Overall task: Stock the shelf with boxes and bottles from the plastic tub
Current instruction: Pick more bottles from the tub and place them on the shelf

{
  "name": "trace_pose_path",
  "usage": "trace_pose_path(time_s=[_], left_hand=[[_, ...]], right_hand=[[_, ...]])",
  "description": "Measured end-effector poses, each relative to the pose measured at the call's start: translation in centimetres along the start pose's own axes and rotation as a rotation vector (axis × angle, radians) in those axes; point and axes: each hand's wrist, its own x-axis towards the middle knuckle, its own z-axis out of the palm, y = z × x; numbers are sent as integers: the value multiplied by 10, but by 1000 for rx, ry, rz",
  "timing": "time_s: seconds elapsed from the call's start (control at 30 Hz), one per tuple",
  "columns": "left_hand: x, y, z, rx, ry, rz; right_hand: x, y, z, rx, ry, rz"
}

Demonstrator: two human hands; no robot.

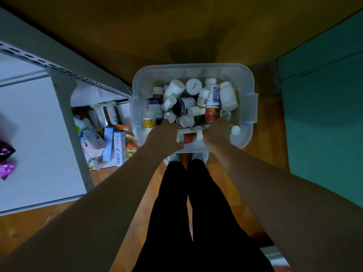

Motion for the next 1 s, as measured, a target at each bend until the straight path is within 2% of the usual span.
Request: trace_pose_path(time_s=[0.2,0.3,0.37,0.43,0.57,0.67,0.77,0.8,0.9,1.0], left_hand=[[-26,1,-15,-106,42,-10],[-39,6,-25,-152,43,-39],[-46,7,-27,-191,77,-70],[-51,6,-24,-256,137,-95],[-54,-3,-5,-339,207,-167],[-53,-8,6,-381,270,-222],[-55,-4,6,-412,302,-267],[-57,-1,4,-428,301,-282],[-70,12,-7,-524,323,-358],[-91,29,-25,-589,384,-408]], right_hand=[[-24,-13,-31,-19,-144,6],[-35,-19,-41,-114,-291,-76],[-37,-20,-38,-90,-303,-129],[-36,-22,-35,22,-309,-77],[-17,-21,-21,359,-283,165],[0,-20,-15,589,-373,234],[-3,-24,-28,658,-397,415],[-4,-23,-32,681,-392,417],[-21,-18,-54,773,-316,358],[-48,-5,-91,474,-190,41]])
